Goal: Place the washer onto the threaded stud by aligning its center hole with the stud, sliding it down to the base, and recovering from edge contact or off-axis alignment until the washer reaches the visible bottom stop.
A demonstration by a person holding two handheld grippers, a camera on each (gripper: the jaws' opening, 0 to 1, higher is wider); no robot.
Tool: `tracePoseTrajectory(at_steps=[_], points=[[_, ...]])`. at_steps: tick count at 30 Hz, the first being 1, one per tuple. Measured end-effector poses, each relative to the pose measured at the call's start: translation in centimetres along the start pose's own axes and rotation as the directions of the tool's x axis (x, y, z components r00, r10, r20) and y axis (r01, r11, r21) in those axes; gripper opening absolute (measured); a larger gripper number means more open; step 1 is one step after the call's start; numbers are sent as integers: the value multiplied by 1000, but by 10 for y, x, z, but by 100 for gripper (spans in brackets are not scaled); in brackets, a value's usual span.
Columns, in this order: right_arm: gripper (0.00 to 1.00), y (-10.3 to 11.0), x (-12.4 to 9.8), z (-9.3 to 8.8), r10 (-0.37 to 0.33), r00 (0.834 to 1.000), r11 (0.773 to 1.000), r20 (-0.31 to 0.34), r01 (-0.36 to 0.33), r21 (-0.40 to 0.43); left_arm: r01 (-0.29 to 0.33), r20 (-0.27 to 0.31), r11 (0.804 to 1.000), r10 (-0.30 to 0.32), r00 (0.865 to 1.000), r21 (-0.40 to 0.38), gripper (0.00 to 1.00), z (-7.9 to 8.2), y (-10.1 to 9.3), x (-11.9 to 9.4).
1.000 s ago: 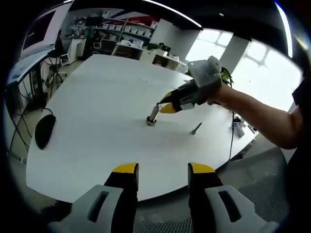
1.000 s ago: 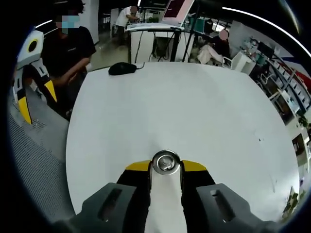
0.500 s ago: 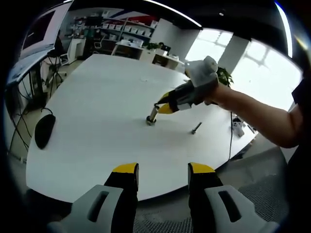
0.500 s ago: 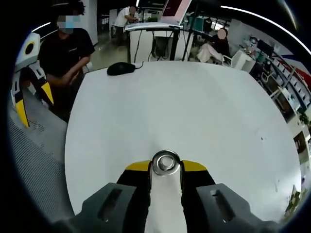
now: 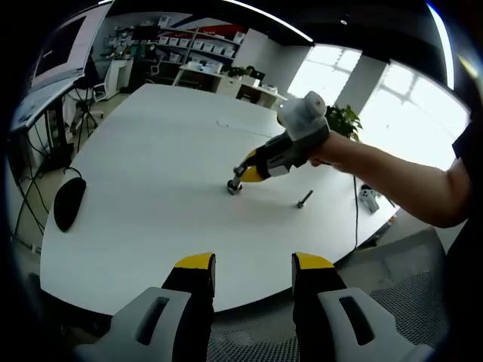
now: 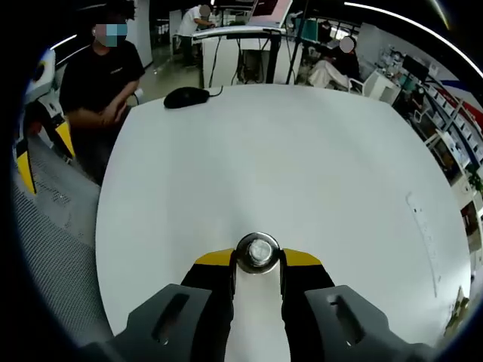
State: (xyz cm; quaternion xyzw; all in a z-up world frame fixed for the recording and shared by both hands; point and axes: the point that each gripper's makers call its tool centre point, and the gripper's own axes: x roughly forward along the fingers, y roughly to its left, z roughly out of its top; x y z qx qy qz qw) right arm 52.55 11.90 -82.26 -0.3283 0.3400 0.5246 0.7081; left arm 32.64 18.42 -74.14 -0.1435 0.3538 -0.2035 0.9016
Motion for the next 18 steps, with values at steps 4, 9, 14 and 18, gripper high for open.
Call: tracePoseTrajectory(at_steps=[4,9,14,18], points=[[24,2,4,-3,9,1000,1000,-18,-9,7,-1,0,1000,1,1000,-1,39,0,0,0],[24,5,9,-8,21,999,1000,-39,-21,11,-3,0,1000,3,1000,-2,39,0,0,0],[24,6,12,-11,28,998,1000,-56,-28,11,-3,4,1000,3,1000,-3,39,1,1,0],[24,6,14,-11,37,998,999,-54,-36,18,-4,4,1000,4,1000,-3,39,1,1,0]])
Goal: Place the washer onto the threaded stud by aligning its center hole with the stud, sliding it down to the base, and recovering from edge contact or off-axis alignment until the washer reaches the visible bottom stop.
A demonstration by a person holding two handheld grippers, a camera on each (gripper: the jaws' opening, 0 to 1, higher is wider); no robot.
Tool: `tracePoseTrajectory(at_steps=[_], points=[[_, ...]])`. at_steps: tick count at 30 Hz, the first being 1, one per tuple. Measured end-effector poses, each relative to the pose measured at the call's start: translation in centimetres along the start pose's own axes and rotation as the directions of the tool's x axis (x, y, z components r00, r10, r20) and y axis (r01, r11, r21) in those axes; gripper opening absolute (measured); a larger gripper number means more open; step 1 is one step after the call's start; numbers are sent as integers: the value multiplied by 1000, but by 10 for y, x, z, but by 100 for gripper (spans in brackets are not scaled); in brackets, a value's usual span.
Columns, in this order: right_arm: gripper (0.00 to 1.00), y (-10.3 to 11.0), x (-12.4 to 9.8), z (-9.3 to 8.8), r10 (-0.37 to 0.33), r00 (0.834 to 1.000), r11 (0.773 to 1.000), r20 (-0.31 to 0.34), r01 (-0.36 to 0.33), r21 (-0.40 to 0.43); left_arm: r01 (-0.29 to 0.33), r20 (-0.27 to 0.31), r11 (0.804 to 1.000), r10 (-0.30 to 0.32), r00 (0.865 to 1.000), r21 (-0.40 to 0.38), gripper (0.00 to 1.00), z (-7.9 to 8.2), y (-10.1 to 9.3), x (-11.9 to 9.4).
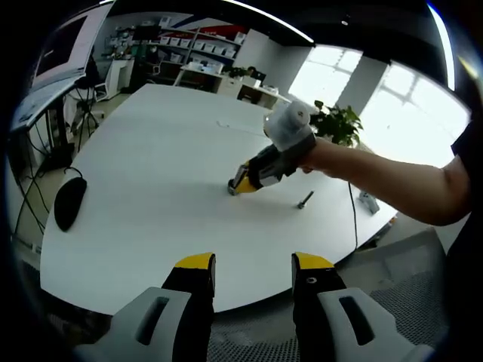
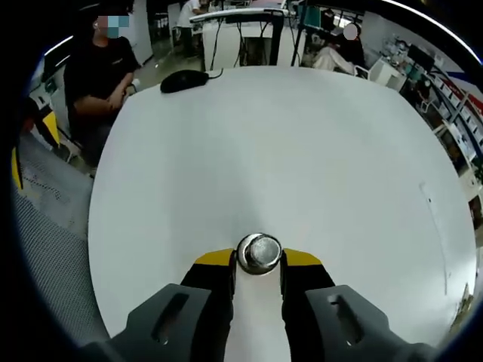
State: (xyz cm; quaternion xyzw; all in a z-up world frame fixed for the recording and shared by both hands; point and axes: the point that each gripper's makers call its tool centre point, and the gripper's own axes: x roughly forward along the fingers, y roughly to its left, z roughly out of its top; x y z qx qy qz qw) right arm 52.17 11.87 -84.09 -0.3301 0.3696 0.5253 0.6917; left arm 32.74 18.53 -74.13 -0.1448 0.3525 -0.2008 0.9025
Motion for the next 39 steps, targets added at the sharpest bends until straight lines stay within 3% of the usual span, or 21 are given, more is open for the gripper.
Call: tracePoseTrajectory(at_steps=[3,9,18,25,30,32,35,39], points=[[24,-1,-3,0,-9,1000,1000,2,9,-27,0,-2,1000,0,1000,0,39,0,0,0],[25,3,-18,-2,-28,999,999,16,27,24,4,-2,1000,-4,1000,8,38,-1,-1,0],[25,10,-61,-1,-82,992,995,93,76,67,0,-2,1000,0,1000,14,38,-1,-1,0],[25,29,-100,-18,-116,984,988,135,99,122,14,17,1000,-14,1000,26,38,1,-4,-1],[25,38,-128,-25,-131,959,974,251,79,211,21,9,999,-21,1000,30,38,-1,-5,-2],[25,43,-139,-35,-139,955,960,262,65,272,27,11,999,-27,1000,33,38,-1,-6,-2],[25,46,-158,-50,-159,948,951,276,72,300,24,49,999,-25,998,27,38,4,-3,-5],[25,58,-178,-73,-169,946,945,278,75,317,37,34,999,-38,999,26,38,1,-7,-3]])
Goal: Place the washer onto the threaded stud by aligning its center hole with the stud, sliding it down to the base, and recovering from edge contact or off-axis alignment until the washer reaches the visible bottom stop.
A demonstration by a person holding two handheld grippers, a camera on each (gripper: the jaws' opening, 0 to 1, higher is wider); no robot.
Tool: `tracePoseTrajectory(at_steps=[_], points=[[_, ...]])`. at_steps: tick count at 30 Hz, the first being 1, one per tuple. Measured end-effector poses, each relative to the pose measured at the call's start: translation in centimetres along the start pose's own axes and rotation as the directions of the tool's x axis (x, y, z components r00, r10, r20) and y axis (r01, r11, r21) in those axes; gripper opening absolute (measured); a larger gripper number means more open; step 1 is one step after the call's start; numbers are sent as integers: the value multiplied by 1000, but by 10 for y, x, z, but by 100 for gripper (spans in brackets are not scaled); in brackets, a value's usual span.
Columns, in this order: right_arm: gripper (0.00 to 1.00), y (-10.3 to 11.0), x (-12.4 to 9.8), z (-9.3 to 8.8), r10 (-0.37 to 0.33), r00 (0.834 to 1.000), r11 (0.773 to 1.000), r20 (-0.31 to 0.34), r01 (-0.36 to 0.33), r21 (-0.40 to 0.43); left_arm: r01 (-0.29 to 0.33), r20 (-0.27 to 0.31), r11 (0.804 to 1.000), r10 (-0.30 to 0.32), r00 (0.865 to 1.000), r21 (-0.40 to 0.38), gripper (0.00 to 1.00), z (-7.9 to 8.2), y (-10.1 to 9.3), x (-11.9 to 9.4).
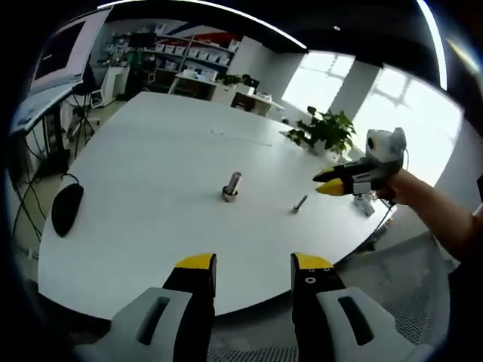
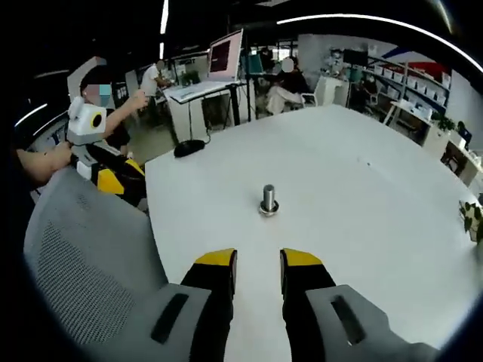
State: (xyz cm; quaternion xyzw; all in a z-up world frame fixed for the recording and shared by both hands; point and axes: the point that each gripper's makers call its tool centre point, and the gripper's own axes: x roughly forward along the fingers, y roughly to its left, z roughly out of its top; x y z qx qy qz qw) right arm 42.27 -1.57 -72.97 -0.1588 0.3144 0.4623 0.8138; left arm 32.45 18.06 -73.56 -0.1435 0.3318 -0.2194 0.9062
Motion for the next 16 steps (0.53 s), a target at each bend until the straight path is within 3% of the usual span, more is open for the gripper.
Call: tracePoseTrajectory(at_steps=[5,8,16], points=[[25,0,-36,-27,-26,999,1000,22,26,2,-2,16,1000,2,1000,-3,37,3,1,-1],[26,0,-51,-53,-35,999,999,-22,36,21,4,-5,1000,-4,1000,7,37,0,-1,0],[34,6,-85,-69,-52,998,998,27,51,27,-2,-8,1000,2,1000,-12,38,-1,-1,-1]])
